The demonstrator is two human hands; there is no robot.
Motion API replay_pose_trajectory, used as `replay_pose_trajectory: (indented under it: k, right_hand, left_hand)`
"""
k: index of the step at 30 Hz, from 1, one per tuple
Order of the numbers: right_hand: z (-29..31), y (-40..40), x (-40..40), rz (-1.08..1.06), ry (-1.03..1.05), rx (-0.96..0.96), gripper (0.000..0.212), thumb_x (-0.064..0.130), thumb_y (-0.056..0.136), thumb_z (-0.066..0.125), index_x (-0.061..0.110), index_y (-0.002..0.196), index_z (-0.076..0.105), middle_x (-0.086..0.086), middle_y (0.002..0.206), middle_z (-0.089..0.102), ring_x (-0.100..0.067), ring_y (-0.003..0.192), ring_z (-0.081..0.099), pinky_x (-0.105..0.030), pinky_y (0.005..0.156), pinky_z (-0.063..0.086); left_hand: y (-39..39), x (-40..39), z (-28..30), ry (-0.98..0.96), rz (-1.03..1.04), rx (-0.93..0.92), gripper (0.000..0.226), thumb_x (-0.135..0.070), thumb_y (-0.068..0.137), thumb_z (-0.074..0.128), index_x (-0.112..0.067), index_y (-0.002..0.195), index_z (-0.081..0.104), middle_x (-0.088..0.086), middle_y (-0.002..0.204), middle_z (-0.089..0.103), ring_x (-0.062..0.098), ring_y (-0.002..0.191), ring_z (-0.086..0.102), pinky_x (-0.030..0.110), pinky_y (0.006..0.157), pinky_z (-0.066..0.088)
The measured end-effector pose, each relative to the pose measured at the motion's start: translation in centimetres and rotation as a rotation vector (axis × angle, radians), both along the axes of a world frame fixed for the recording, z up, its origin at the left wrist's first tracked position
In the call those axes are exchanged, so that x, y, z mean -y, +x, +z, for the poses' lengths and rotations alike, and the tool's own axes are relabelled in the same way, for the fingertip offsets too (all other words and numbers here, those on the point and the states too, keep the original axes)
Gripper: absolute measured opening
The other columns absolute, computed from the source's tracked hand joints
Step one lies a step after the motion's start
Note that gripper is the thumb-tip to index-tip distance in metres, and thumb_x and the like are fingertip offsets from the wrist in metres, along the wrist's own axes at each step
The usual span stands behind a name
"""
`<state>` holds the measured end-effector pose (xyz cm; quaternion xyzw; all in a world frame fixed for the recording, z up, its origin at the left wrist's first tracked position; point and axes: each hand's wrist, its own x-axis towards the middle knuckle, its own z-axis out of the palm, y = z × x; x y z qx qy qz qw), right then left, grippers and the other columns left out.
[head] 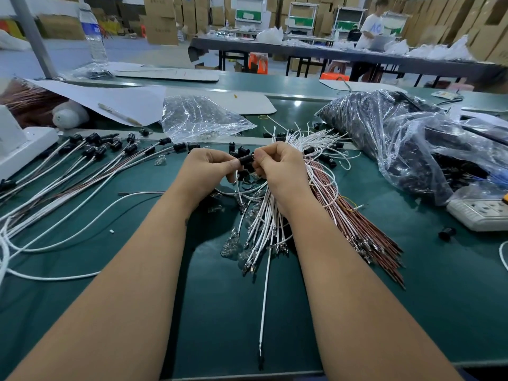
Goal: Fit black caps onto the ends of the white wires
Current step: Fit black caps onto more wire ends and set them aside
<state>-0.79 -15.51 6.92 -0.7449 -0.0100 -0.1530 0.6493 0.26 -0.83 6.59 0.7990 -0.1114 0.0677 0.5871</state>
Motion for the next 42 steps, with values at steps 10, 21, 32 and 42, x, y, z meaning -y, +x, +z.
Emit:
replay_pose_trajectory:
  k: [10, 21, 32, 42]
  right_hand:
    - [-0.4, 0.2, 0.1, 0.052, -0.034, 0.014, 0.020, 0.008, 0.092, 0.062, 0.013, 0.074, 0.058, 0.000, 0.060, 0.061, -0.010, 0.056, 0.056, -0.034, 0.066, 0.052]
    - [0.0, -0.1, 0.0, 0.085, -0.050, 0.026, 0.019, 0.006, 0.094, 0.058, 0.012, 0.077, 0.055, -0.004, 0.066, 0.057, -0.012, 0.060, 0.053, -0.031, 0.064, 0.049]
    - [-0.1, 0.1, -0.2, 0.099, -0.122, 0.003, 0.024, 0.009, 0.096, 0.056, 0.017, 0.074, 0.051, -0.003, 0.070, 0.055, -0.015, 0.065, 0.051, -0.036, 0.069, 0.047]
    - [-0.1, -0.1, -0.7, 0.058, 0.007, 0.051, 0.018, 0.011, 0.100, 0.046, 0.015, 0.086, 0.056, -0.004, 0.077, 0.062, -0.012, 0.067, 0.059, -0.028, 0.065, 0.053]
  left_hand:
    - [0.1, 0.2, -0.3, 0.032, 0.020, 0.045, 0.027, -0.012, 0.089, 0.065, -0.023, 0.064, 0.070, -0.001, 0.056, 0.062, 0.019, 0.067, 0.048, 0.028, 0.068, 0.038]
    - [0.4, 0.3, -0.4, -0.028, 0.005, 0.008, 0.030, -0.008, 0.087, 0.064, -0.021, 0.061, 0.070, -0.006, 0.049, 0.060, 0.009, 0.058, 0.047, 0.018, 0.062, 0.039]
    - [0.2, 0.5, -0.3, -0.086, 0.005, 0.007, 0.023, -0.003, 0.087, 0.063, -0.015, 0.069, 0.070, -0.009, 0.045, 0.057, -0.002, 0.039, 0.043, 0.005, 0.045, 0.033]
    - [-0.2, 1.2, 0.2, -0.161, 0.018, -0.042, 0.021, -0.008, 0.090, 0.062, -0.015, 0.072, 0.071, -0.009, 0.047, 0.056, -0.001, 0.039, 0.040, 0.009, 0.040, 0.031]
